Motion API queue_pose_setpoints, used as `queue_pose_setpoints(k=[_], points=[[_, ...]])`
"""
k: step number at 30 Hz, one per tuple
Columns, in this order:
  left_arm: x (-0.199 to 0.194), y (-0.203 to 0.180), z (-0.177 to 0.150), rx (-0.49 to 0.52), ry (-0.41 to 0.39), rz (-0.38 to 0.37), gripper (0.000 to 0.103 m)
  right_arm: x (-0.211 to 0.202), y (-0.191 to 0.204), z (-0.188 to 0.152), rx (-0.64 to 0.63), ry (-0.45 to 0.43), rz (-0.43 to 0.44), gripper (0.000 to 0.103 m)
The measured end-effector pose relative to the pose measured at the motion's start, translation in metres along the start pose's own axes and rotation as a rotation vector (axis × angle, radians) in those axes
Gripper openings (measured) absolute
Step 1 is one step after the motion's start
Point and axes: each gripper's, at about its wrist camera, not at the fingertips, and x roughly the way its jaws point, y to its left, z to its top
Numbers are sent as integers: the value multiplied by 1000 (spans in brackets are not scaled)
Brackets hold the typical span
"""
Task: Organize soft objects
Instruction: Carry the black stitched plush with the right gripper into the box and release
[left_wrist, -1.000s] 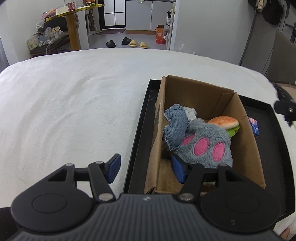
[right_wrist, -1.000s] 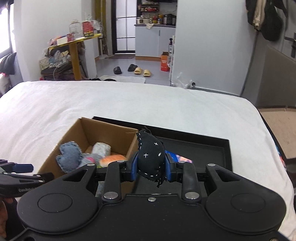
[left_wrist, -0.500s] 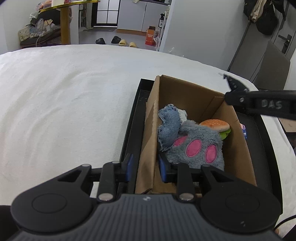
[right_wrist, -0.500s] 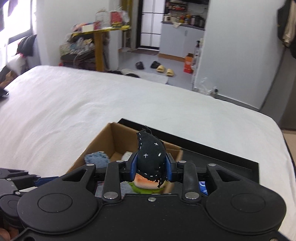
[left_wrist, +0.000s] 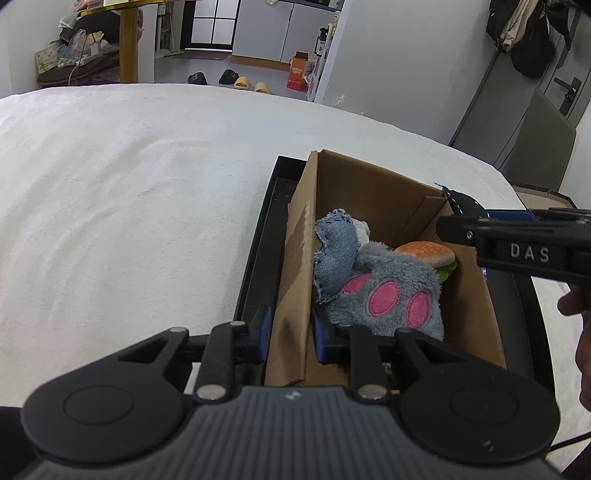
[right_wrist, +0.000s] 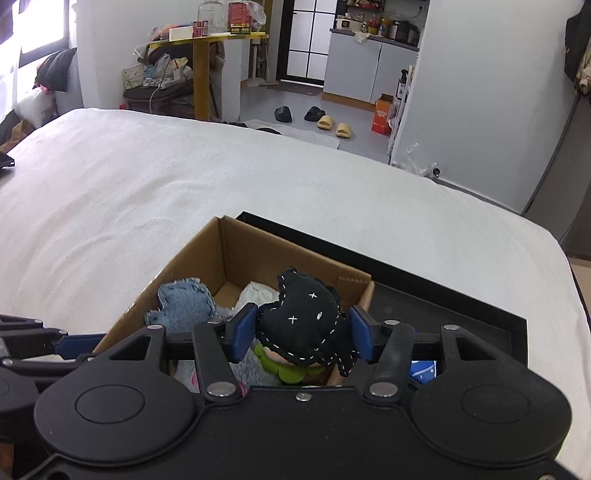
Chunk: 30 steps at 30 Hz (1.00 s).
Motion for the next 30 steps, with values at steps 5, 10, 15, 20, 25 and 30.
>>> queue_pose_setpoints(k=[5, 10, 15, 20, 25, 30], points=[[-2, -3, -1, 11, -6, 10, 23, -6, -5, -2, 13, -8, 25, 54], [-3, -5, -1, 19, -5, 33, 23, -11, -10, -7, 27, -15, 51, 54], [-4, -8, -1, 32, -9, 48, 23, -19, -22, -15, 53, -27, 70, 54], [-3, -16, -2, 58, -8, 60, 23, -19, -36, -15, 105, -43, 85, 52], [-6, -17, -2, 66, -17, 85, 23, -5, -24, -3, 109, -66, 144, 50], [-3, -19, 0, 61, -4, 104, 23, -4, -16, 5, 77, -102, 183, 72]])
